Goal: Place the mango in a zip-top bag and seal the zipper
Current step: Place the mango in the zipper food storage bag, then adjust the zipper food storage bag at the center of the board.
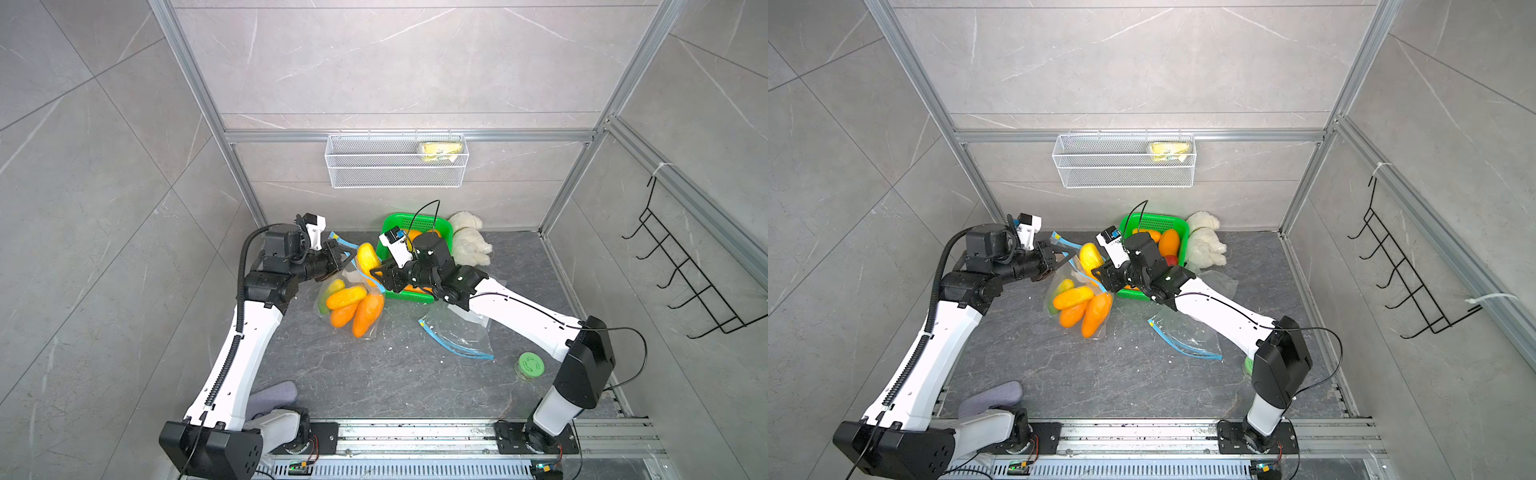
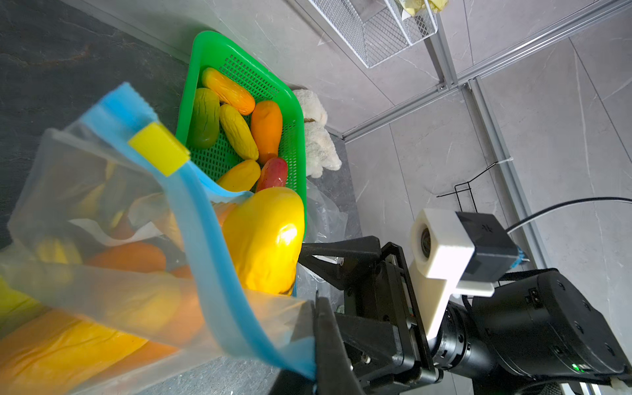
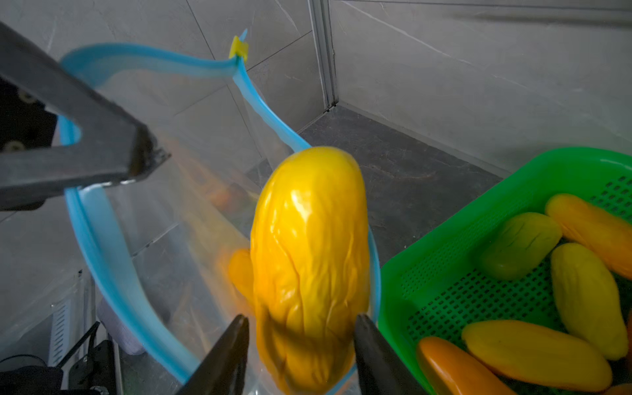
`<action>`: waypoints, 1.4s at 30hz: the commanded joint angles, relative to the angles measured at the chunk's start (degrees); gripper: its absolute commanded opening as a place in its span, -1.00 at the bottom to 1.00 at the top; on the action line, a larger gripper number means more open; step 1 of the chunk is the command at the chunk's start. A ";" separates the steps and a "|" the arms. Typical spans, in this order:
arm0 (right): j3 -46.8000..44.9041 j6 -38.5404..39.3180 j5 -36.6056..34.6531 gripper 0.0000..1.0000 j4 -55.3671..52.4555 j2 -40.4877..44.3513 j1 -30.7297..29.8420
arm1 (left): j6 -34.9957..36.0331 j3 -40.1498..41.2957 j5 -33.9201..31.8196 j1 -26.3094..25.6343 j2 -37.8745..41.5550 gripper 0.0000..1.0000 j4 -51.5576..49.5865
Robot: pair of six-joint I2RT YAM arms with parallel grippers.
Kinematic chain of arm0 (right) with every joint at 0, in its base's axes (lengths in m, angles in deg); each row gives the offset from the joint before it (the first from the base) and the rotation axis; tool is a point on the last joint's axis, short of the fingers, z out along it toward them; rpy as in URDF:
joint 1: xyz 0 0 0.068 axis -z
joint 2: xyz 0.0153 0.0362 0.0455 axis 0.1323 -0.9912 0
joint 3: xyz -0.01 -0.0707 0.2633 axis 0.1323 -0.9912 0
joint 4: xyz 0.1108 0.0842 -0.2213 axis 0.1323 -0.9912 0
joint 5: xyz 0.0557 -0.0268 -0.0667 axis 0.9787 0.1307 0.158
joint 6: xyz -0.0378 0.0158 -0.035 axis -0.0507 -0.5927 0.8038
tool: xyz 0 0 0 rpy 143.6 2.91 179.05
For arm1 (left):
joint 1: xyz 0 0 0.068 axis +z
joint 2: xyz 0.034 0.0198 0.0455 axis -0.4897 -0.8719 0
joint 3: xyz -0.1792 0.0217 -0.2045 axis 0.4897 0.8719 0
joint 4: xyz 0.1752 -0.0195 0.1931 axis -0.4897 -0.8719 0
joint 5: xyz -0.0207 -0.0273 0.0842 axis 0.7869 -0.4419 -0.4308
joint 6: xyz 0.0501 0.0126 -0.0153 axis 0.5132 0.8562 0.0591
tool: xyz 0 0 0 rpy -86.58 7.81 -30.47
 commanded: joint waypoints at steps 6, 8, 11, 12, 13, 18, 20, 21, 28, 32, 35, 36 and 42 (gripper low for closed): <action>-1.88 -9.10 1.39 0.19 0.58 -0.27 2.08 | 1.48 -0.20 2.38 0.37 1.44 -1.00 4.27; -1.83 -10.04 3.26 0.19 0.88 -0.81 2.43 | 1.48 -0.02 2.33 0.37 1.49 -1.00 4.38; -2.48 -11.30 5.73 0.20 2.34 -0.87 3.08 | 1.40 0.20 2.44 0.37 1.49 -1.00 4.51; -2.82 -11.97 6.51 0.12 3.16 -0.92 3.35 | 1.42 0.24 2.44 0.37 1.38 -1.00 4.64; -2.91 -12.25 7.35 -0.01 3.51 -1.08 3.55 | 1.44 0.28 2.37 0.37 1.43 -1.00 4.65; -2.38 -13.48 11.77 -0.47 5.14 -2.97 4.19 | 1.64 0.29 1.99 0.39 1.62 -1.00 4.35; -2.17 -13.58 12.20 -0.59 5.39 -3.56 4.27 | 1.98 0.09 1.58 0.44 1.55 -1.00 3.78; -1.97 -13.66 12.45 -0.63 5.28 -3.80 4.35 | 2.17 -0.13 1.54 0.46 1.62 -1.00 3.48; -1.27 -13.18 10.57 -1.00 5.01 -3.13 4.48 | 3.23 -0.57 0.60 0.71 1.61 -1.00 1.93; -1.32 -11.90 8.34 -1.00 5.05 -0.68 4.37 | 3.88 -0.47 -0.18 0.98 1.45 -1.00 1.08; -1.67 -9.47 5.82 -1.00 4.84 1.37 3.67 | 3.92 -0.16 -1.16 1.07 1.52 -1.00 0.96; -1.98 -8.43 3.77 -1.00 4.72 2.09 3.10 | 4.04 -0.20 -1.92 1.16 1.30 -1.00 0.55; -5.05 -5.61 -3.35 -1.00 6.44 6.59 1.02 | 4.99 -0.24 -4.92 1.75 0.69 -1.00 -1.40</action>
